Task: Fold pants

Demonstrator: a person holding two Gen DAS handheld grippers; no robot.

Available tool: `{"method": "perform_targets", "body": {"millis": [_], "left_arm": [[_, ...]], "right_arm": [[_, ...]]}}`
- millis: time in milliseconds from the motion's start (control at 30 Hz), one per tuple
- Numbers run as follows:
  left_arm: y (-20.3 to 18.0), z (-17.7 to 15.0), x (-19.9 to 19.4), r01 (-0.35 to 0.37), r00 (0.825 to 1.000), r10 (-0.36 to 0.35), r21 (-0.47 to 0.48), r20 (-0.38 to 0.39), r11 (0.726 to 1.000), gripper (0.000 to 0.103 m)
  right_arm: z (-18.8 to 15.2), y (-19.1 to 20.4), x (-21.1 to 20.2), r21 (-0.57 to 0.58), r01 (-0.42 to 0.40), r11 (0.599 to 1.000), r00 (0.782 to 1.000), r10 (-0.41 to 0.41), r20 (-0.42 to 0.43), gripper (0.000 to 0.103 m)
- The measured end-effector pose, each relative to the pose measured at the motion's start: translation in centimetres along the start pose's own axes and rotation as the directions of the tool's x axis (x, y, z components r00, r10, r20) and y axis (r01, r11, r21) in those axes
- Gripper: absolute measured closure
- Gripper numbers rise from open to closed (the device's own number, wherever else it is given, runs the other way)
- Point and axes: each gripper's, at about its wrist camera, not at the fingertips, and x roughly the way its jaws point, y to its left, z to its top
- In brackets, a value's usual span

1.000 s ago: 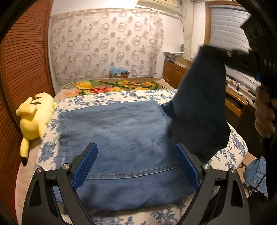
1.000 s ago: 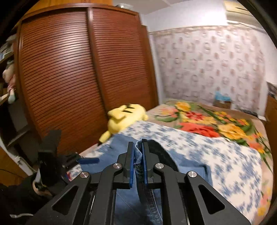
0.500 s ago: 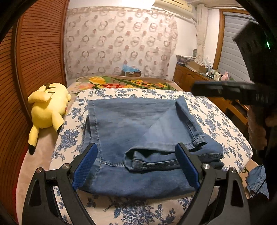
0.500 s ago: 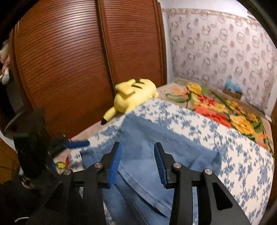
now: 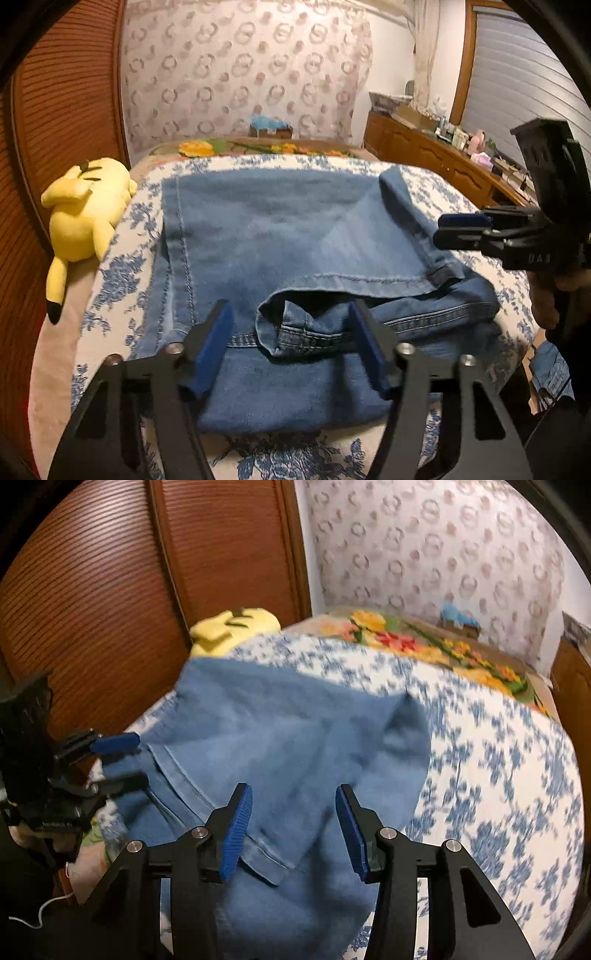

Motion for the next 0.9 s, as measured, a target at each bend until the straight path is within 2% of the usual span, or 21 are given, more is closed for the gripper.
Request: {"method": "perform_targets", "body": {"millis": [100,233,300,367,400,467,667,800,833,900], "left_arm": [[0.5,0.1,0.9,-0.004,1.000,0.003,-0.015,-0.018,1.000,0.040],[0.3,0.3,1.4,-0.005,1.000,0.005,-0.014,-0.028,1.000,0.040],[0.0,0.3,1.3,0.002,1.000,-0.002,-0.009,-0.022,1.000,0.048],[-0.2,0.3,1.1,0.006,1.000,-0.006,-0.001,-0.007,1.000,0.054],[-0.4,0.4,1.0,0.010,1.000,-0.010,0.009,0.000,1.000,0.059],[-0.7,0.5,1.1,0.011,1.000,-0.011,0.029,-0.001,1.000,0.062],[0.0,0.8,1.7,0.024,1.000,-0.024,0.011,-0.018,1.000,0.064],[0.0,0.8,1.7,0.023,1.000,-0.023,0.011,-0.016,1.000,0.065],[-0.1,0.7,1.5,0.024,1.000,-0.023,0.016,-0.008,1.000,0.068],[-0.1,0.7,1.0,0.045,0.999,-0.045,0.017,0.008,0.999,0.082]], "right_arm": [[-0.5,-0.6,1.5,0.038,-0.011,0.999,0.999,0.012,-0.029,0.054],[-0.5,-0.5,2.2,0.064,-0.069,0.996,0.997,0.071,-0.036,0.054],[-0.3,-0.3,2.9,0.053,-0.084,0.995,0.996,0.086,-0.035,0.055],[0.0,-0.2,3.2,0.047,-0.112,0.993,0.993,0.113,-0.029,0.086],[0.2,-0.2,3.2,0.038,-0.124,0.992,0.992,0.125,-0.017,0.088],[1.1,0.0,2.5,0.011,-0.145,0.989,0.989,0.145,0.017,0.095],[5.6,0.7,-0.8,-0.053,-0.148,0.988,0.975,0.155,0.157,0.097],[8.3,1.2,-1.4,-0.066,-0.126,0.990,0.970,0.137,0.199,0.097],[8.5,1.2,-1.2,-0.073,-0.117,0.990,0.971,0.130,0.203,0.097],[9.2,1.5,-0.4,-0.075,-0.104,0.992,0.973,0.118,0.201,0.097]]}}
